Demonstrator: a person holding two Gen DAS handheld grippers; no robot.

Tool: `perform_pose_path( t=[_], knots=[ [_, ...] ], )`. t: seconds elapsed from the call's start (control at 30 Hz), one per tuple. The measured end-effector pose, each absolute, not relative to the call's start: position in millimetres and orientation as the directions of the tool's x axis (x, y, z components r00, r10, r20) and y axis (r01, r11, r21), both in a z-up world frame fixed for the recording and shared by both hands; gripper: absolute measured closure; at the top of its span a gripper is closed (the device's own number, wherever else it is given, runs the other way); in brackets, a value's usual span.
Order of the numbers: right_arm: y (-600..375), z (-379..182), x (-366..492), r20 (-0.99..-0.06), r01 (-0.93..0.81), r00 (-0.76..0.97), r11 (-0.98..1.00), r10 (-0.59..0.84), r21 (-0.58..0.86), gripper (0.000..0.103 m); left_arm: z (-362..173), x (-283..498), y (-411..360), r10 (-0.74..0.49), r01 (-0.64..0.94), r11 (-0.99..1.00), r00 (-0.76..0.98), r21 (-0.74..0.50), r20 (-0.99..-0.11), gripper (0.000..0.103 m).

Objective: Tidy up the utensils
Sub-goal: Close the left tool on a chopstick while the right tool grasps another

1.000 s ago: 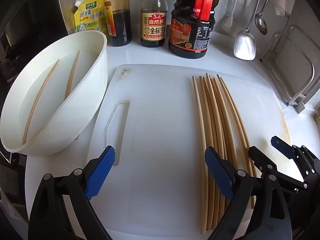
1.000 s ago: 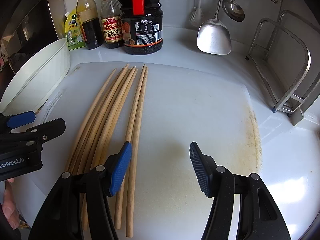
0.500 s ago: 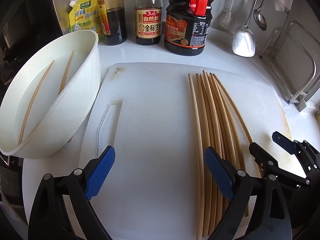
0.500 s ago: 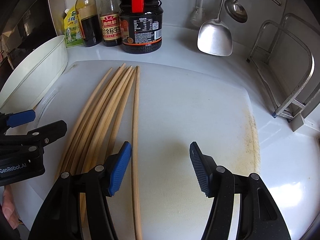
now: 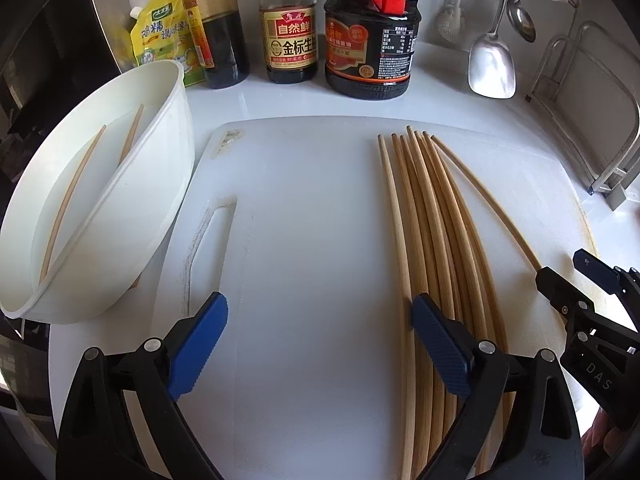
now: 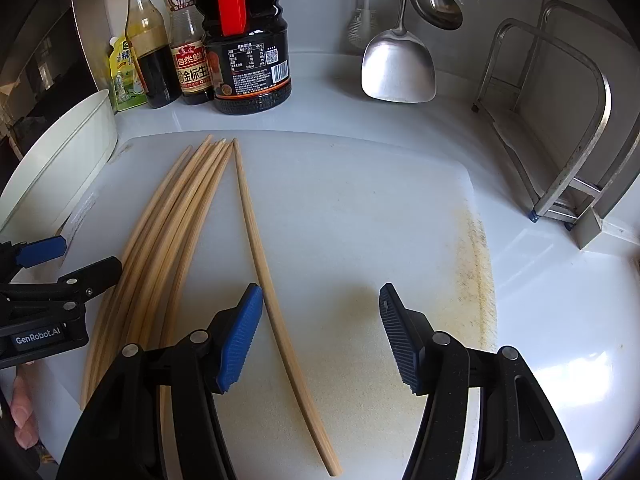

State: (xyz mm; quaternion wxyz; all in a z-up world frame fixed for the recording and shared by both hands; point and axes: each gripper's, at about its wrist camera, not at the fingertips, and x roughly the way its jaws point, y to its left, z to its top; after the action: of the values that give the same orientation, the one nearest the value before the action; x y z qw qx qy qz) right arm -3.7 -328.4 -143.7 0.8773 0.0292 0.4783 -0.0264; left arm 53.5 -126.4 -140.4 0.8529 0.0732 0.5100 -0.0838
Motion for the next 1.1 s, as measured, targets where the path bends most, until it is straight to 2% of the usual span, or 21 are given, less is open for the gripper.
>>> perform_pose_path(
  t=[0.17, 0.37, 0.43, 0.53, 0.6, 0.63, 0.73, 0.8, 0.87, 0.9, 1.1],
  knots=[
    [-325, -144, -1, -0.837, 0.065, 0.547, 0.998, -0.019, 0.02, 0.045, -143, 55, -128, -0.06, 0.21, 0.977, 0.469, 0.046, -0.881, 0.007],
    [-321, -145, 2, -0.831, 0.048, 0.556, 0.999, -0.021, 0.007, 0.045, -144, 55, -133, -0.037, 0.217, 0.973, 0.489, 0.081, -0.872, 0.009],
    [-320, -145, 3, -0.831, 0.042, 0.557, 0.999, -0.019, 0.006, 0.045, -143, 54, -134, -0.052, 0.229, 0.971, 0.491, 0.071, -0.87, 0.015],
    [-319, -145, 3, -0.829, 0.036, 0.558, 0.999, -0.013, 0.009, 0.046, -141, 52, -137, -0.082, 0.247, 0.968, 0.489, 0.047, -0.868, 0.03],
    [-318, -145, 3, -0.828, 0.03, 0.56, 0.999, 0.007, 0.028, 0.054, -140, 51, -138, -0.118, 0.262, 0.965, 0.475, 0.012, -0.872, 0.045],
    [-317, -145, 3, -0.828, 0.027, 0.561, 0.999, 0.006, 0.025, 0.056, -140, 51, -139, -0.133, 0.268, 0.963, 0.467, -0.003, -0.874, 0.049],
    [-313, -143, 3, -0.827, 0.01, 0.562, 1.0, 0.015, 0.024, 0.07, -139, 49, -146, -0.141, 0.293, 0.956, 0.467, 0.002, -0.873, 0.072],
    [-309, -143, 3, -0.828, -0.004, 0.561, 1.0, 0.026, 0.029, 0.084, -139, 47, -150, -0.148, 0.309, 0.951, 0.464, 0.004, -0.874, 0.088],
    [-307, -142, 3, -0.831, -0.01, 0.555, 1.0, 0.027, 0.026, 0.095, -139, 46, -151, -0.154, 0.316, 0.949, 0.46, -0.001, -0.875, 0.093],
    [-307, -142, 3, -0.833, -0.008, 0.553, 1.0, 0.028, 0.028, 0.096, -139, 47, -150, -0.158, 0.317, 0.948, 0.456, -0.007, -0.876, 0.095],
    [-314, -137, -3, -0.836, 0.035, 0.545, 0.994, 0.071, 0.108, 0.097, -132, 48, -137, -0.186, 0.301, 0.952, 0.44, -0.051, -0.879, 0.096]
  ],
)
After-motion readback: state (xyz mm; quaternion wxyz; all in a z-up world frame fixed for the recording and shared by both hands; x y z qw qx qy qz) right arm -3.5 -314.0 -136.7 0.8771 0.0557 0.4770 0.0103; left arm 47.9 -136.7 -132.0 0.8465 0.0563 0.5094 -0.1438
